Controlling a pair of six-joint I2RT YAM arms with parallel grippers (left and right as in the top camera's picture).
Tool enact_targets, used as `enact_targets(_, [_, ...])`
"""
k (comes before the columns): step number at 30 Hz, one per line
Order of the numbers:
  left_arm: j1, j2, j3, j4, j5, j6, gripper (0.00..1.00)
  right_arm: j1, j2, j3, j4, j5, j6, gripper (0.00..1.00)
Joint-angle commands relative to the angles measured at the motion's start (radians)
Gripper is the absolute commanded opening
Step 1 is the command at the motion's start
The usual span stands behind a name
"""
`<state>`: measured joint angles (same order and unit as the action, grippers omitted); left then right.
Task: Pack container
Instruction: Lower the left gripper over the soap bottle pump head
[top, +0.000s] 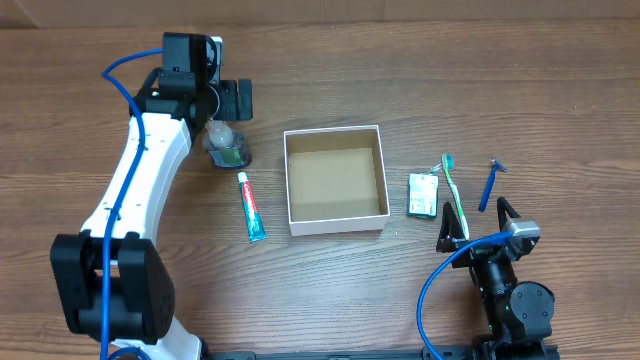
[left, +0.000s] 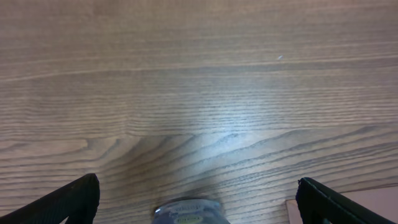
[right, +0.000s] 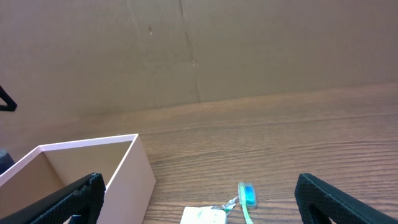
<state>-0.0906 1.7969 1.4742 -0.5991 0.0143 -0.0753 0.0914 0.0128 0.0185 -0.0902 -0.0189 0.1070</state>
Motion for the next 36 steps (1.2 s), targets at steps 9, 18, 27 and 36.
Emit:
enact_targets(9, [0.006,0.056,0.002,-0.019,0.005,-0.015,0.64,-0.002,-0.010,-0.010,0.006,0.002,-0.003,1.00])
enact_targets(18, [0.006,0.010,0.005,-0.034,-0.001,-0.014,0.45,-0.002,-0.010,-0.010,0.006,0.002,-0.003,1.00])
enact_targets(27, [0.006,-0.116,0.005,-0.124,-0.003,-0.017,0.46,-0.002,-0.010,-0.010,0.006,0.002,-0.003,1.00])
enact_targets(36, [0.006,-0.100,0.000,-0.199,-0.009,-0.044,0.69,-0.002,-0.010,-0.010,0.006,0.002,-0.003,1.00])
